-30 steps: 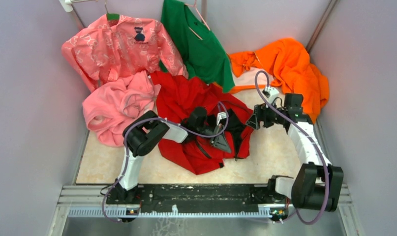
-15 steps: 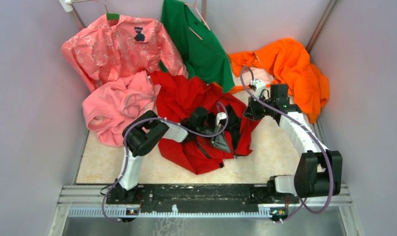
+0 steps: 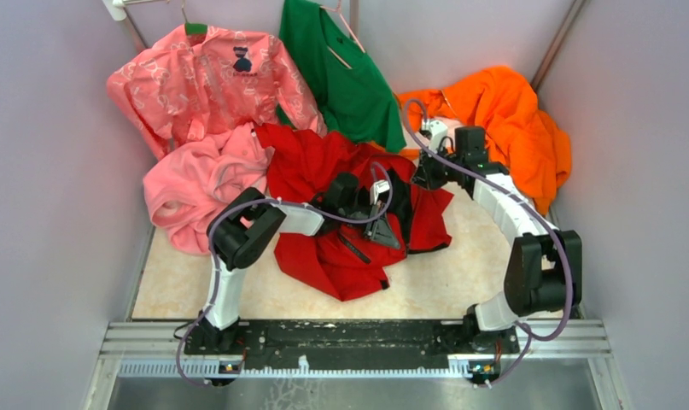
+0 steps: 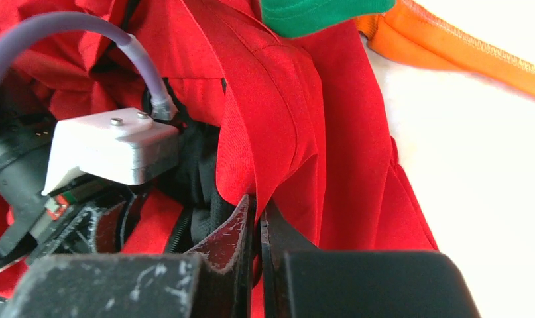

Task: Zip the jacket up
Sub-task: Adjust the jacket at the center of the board.

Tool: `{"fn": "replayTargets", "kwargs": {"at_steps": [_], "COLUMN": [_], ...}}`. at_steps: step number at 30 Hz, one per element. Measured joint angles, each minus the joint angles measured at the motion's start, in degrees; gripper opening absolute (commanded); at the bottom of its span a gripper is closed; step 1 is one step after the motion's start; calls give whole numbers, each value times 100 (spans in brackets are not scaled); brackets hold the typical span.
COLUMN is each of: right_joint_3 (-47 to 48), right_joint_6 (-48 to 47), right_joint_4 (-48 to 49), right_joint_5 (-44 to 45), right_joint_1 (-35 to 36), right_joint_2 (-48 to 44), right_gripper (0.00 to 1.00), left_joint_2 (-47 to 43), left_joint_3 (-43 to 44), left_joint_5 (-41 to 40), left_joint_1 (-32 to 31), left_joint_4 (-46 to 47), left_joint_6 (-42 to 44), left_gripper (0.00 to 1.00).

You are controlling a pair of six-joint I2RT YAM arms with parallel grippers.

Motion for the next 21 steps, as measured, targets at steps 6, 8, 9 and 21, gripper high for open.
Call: {"fn": "replayTargets", "kwargs": {"at_steps": [6,8,9,21], "right_joint_3": [-7,-13,-20,-282], "right_joint_6": [-437,-588,-695,-1921], "right_joint_4": [-282,-417,-479,-1528], "right_joint_5": [72,26,-22,-802], "right_joint_1": [9,4,-20,-693], "right_joint_2": [162,144,120,-2149], "right_gripper": [47,58,61,70], "left_joint_2": [2,2,2,4], "left_joint_3": [33,33,33,33], "left_joint_5": [17,35,50,260], "left_joint_1": [4,4,4,4], "left_joint_4": [-7,35,74,461], "left_joint_6": [-7,-55,-85,-315], "left_gripper": [0,0,0,0]}}
